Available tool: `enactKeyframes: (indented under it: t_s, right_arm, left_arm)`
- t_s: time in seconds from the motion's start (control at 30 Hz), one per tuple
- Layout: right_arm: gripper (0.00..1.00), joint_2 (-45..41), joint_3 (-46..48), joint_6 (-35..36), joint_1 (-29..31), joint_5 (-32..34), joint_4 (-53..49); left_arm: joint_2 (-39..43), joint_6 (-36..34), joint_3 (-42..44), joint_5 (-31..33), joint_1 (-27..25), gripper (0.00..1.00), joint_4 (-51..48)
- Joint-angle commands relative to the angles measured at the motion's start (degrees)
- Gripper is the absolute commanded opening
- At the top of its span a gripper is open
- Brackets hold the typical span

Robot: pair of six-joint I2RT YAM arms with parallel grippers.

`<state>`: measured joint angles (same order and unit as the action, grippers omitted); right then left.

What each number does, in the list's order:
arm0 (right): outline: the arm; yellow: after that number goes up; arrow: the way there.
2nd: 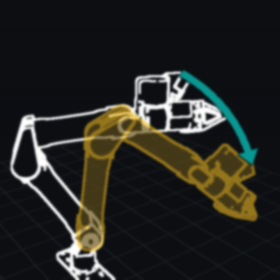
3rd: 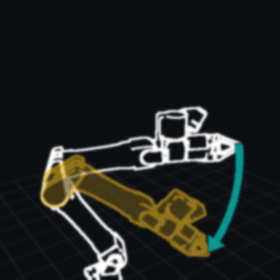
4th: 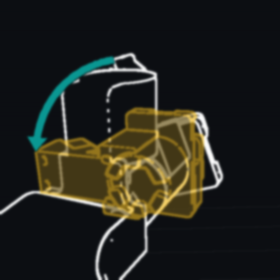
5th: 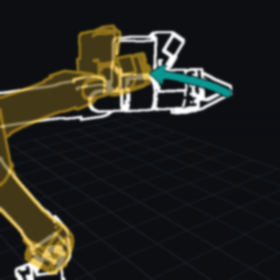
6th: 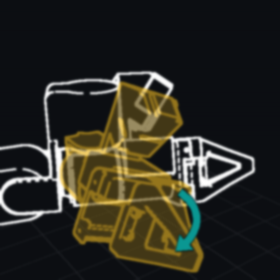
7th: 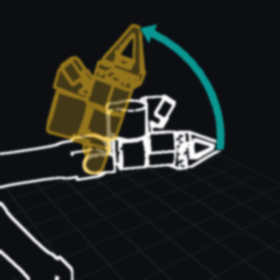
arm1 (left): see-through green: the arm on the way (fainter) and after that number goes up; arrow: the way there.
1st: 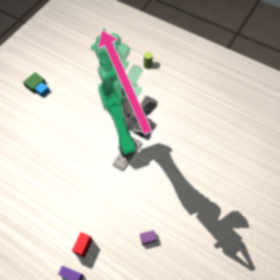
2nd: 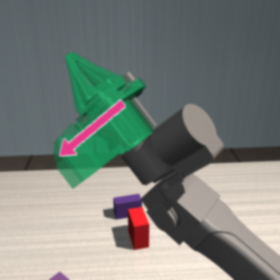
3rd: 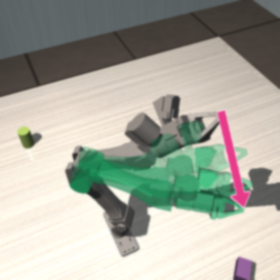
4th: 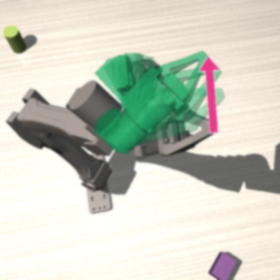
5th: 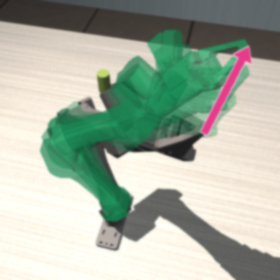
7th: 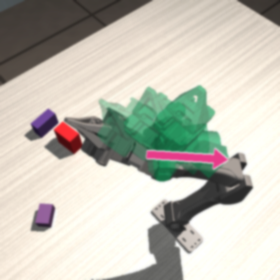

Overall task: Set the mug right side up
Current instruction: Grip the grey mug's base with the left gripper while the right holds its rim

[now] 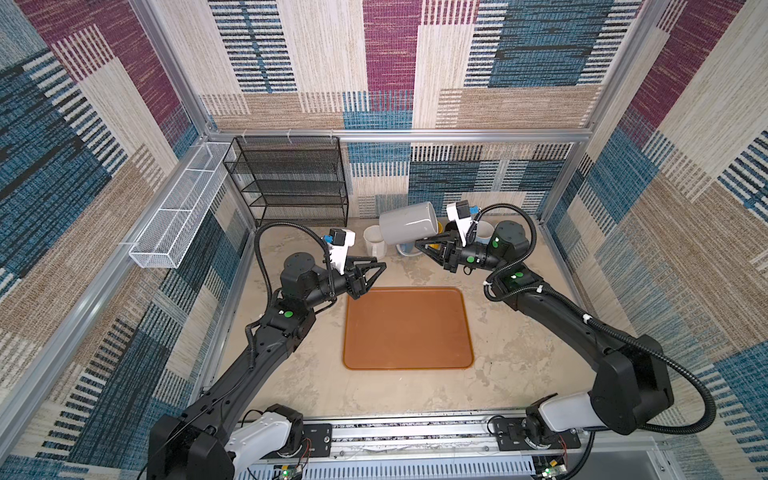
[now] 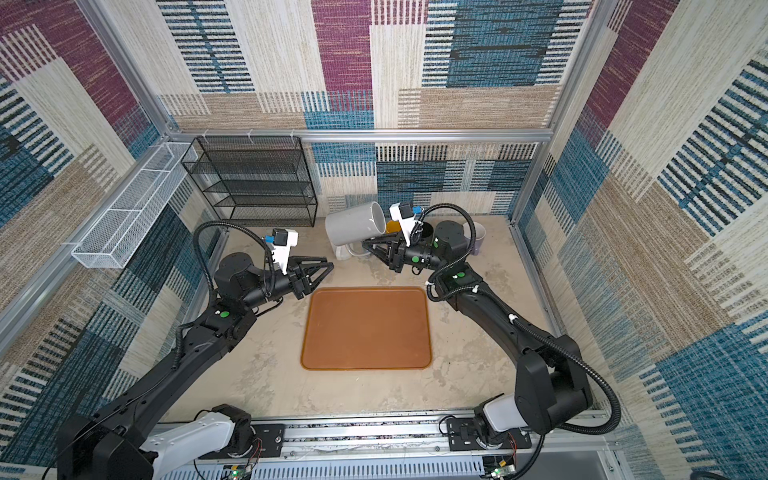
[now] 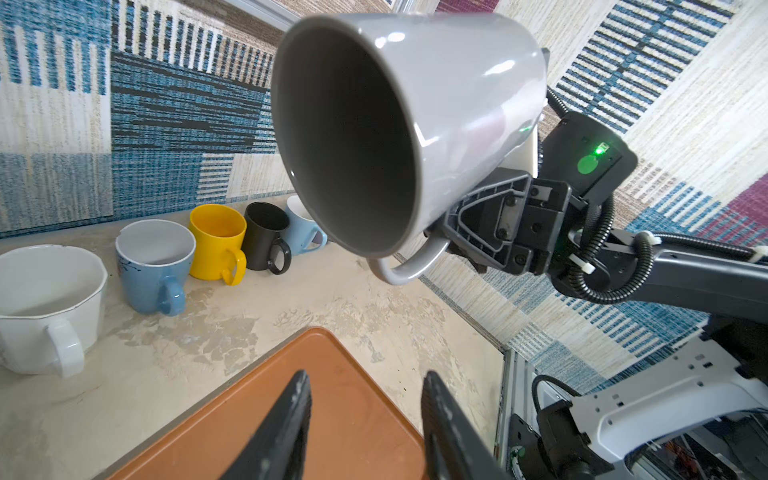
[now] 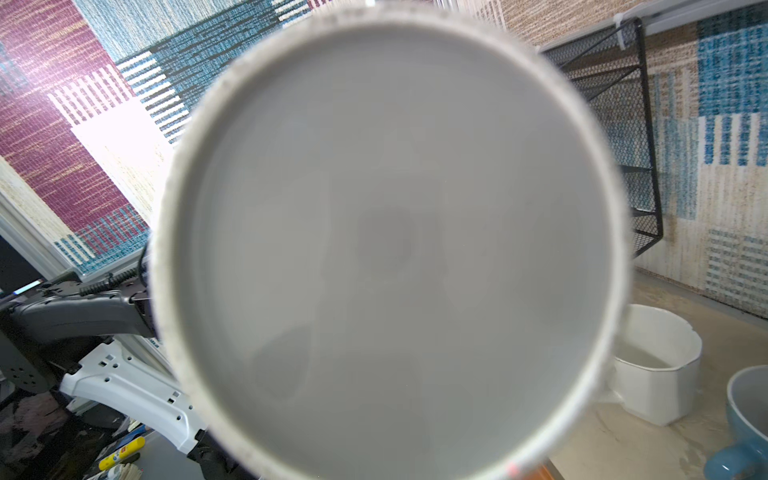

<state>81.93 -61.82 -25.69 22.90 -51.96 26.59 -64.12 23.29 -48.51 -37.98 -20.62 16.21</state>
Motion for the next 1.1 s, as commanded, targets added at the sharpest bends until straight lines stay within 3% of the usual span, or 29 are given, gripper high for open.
enactKeyframes:
  t_s: [0.0, 0.6, 1.07]
  right_arm:
    - [0.0, 0.1, -0.8, -2.0, 0.0, -1.1, 8.6]
    - [0.0, 3.0, -0.2, -8.6, 0.0, -5.0, 17.5]
    - [0.0, 4.4, -0.2, -11.2, 1.8, -5.5, 21.8]
  left_arm:
    - [-1.1, 3.4, 0.9, -2.2, 0.2, 0.44, 8.1]
    - [-5.4, 9.8, 2.2, -5.6, 0.1, 0.44, 21.4]
    - [-13.3, 21.9, 2.8, -7.9, -0.2, 0.44, 42.2]
